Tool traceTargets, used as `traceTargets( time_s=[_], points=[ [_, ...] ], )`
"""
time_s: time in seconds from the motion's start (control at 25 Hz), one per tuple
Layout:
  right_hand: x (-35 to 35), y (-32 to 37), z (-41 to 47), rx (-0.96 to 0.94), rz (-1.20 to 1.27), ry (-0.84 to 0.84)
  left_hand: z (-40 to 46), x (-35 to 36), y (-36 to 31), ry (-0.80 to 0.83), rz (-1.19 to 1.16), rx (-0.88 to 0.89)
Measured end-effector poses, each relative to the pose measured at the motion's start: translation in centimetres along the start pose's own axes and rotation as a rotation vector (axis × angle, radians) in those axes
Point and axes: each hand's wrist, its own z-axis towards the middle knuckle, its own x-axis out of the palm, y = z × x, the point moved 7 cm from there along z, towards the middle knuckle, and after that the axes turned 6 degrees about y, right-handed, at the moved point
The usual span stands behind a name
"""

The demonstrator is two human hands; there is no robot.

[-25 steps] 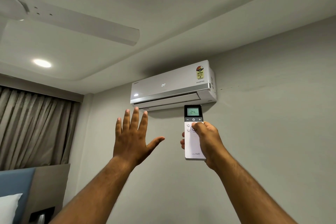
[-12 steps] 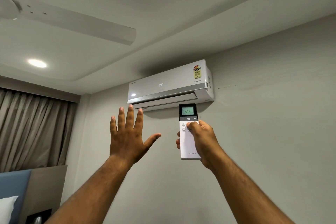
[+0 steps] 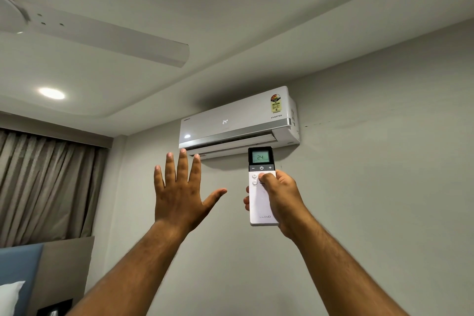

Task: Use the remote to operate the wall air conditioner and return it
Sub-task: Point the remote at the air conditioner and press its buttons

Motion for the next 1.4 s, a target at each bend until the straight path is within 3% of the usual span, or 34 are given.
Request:
traceTargets(
  time_s=[1.4],
  points=[
    [-1.3, 0.7, -1.5, -0.039, 0.042, 0.023, -0.7, -1.4, -1.4, 0.015, -0.007, 0.027]
  ],
)
